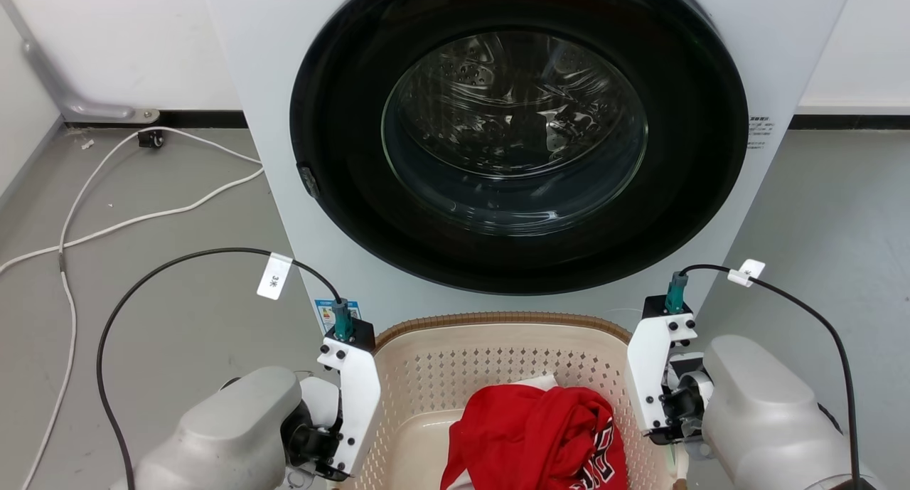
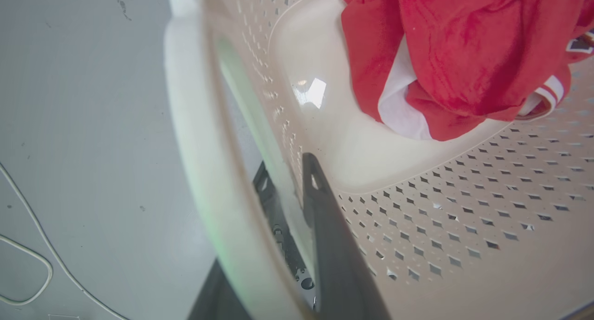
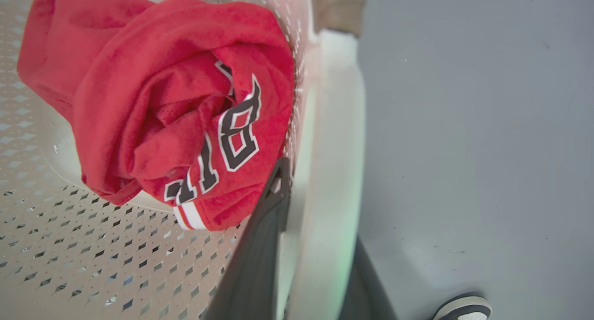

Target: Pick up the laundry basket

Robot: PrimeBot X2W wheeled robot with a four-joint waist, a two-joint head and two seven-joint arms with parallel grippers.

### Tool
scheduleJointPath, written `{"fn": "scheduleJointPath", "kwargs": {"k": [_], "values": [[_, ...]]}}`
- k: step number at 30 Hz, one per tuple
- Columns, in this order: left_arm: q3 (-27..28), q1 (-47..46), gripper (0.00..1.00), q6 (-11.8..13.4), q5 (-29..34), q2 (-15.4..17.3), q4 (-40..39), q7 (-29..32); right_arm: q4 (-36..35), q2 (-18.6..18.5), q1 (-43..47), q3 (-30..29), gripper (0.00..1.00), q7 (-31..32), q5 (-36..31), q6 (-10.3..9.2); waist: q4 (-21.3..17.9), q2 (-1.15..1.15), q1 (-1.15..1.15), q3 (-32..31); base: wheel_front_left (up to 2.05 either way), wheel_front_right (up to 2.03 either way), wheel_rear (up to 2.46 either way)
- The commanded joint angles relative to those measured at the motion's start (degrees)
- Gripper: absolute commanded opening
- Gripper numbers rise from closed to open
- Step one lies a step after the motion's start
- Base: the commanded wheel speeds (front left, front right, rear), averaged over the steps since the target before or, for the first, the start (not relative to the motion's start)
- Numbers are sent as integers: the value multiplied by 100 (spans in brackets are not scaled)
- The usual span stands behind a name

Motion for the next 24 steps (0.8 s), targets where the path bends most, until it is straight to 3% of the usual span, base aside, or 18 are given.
{"fn": "scheduleJointPath", "kwargs": {"k": [1,24], "values": [[-63,76,0,-115,59,-75,-45,75,-51,6,-46,-3,0,-62,-47,16,4,0,0,-2,0,0,0],[-62,-6,0,-114,57,-116,64,38,-31,6,-17,-160,0,-51,-144,17,4,0,0,-9,0,0,0]]}}
